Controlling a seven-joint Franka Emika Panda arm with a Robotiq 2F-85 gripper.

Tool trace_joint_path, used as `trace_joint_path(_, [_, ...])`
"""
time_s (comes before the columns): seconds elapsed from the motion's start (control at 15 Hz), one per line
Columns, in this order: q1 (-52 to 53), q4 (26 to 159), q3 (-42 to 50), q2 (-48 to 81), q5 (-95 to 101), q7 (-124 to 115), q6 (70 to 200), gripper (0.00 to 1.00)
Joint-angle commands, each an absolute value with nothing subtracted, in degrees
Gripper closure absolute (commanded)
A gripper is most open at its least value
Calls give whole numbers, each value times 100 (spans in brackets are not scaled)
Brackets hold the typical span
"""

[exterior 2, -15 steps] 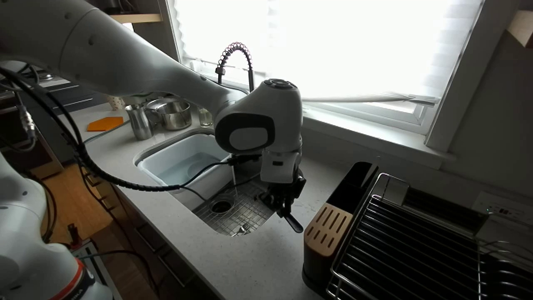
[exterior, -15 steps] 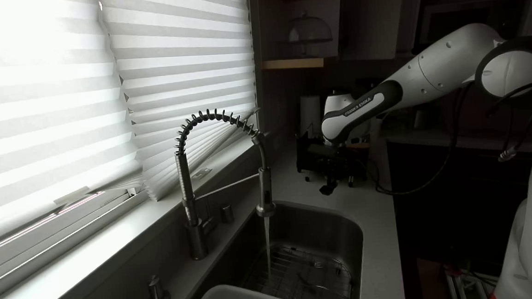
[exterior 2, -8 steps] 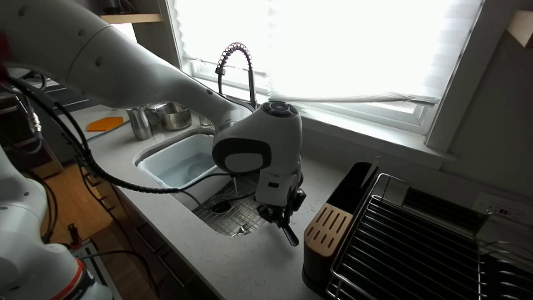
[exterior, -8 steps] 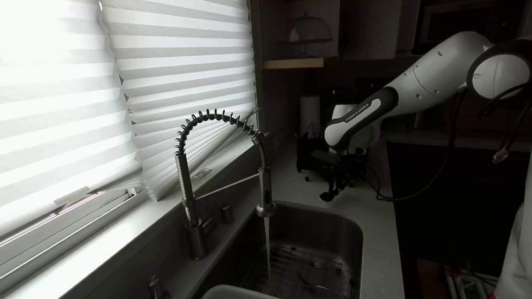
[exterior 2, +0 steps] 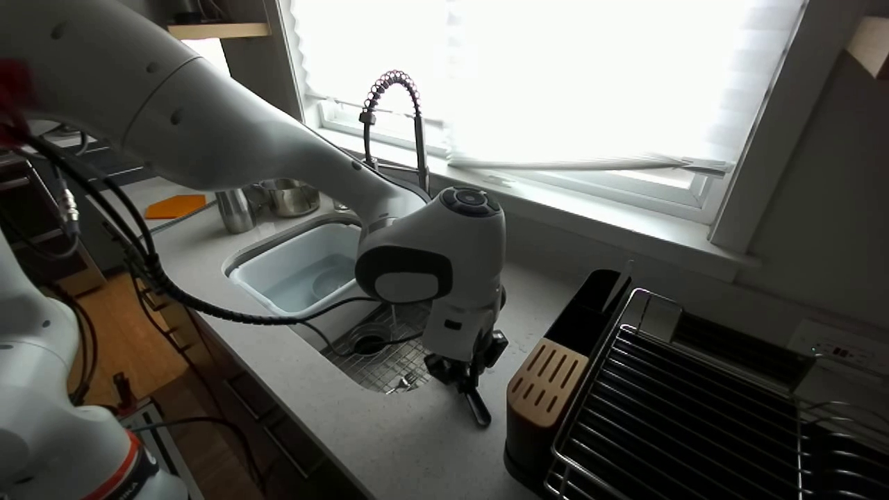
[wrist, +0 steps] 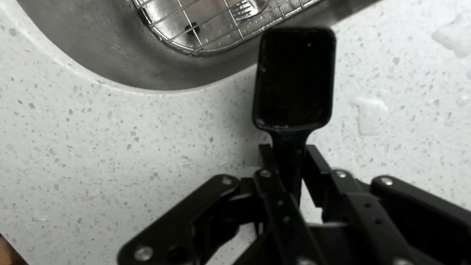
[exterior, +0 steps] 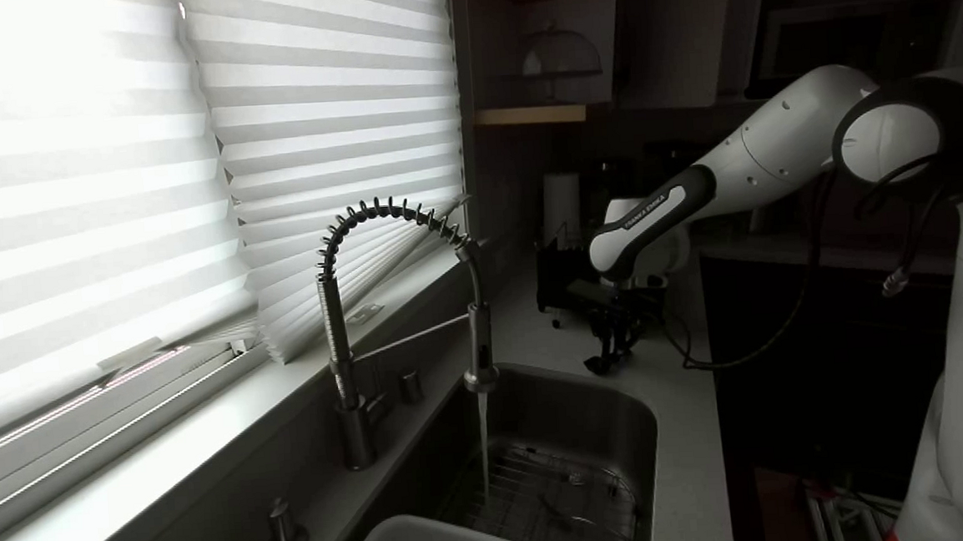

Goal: Place the black ladle under the running faucet then put it back on the counter.

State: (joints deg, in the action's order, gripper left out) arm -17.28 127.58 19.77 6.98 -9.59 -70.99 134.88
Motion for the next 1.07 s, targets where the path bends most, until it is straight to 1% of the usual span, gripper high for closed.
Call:
trace_joint_path(0.0, [-1768,12816,2022,716,-1024,-7182,13516,94])
trace_joint_path(0.07, [-1775,12815,2026,718,-1043,-7168,13508,94])
trace_joint_path(0.13, [-1784,12806,2032,715,-1057,-7147,13486,50])
trace_joint_path(0.2, [-1780,12806,2037,704,-1027,-7165,13506,50])
trace_joint_path(0.27, [-1775,12797,2038,688,-1022,-7178,13500,45])
trace_joint_path(0.33, [-1769,12780,2031,661,-1038,-7162,13469,36])
trace_joint_path(0.47, [-1757,12757,2031,594,-990,-7182,13428,23])
trace_joint_path(0.53, [-1748,12743,2034,541,-936,-7203,13404,14])
trace_joint_path(0.67, [-1736,12712,2027,405,-862,-7183,13358,1])
trace_joint_path(0.8, [-1714,12666,2003,206,-669,-7126,13253,0])
trace_joint_path(1.0, [-1691,12477,1887,-139,-362,-6576,12670,0])
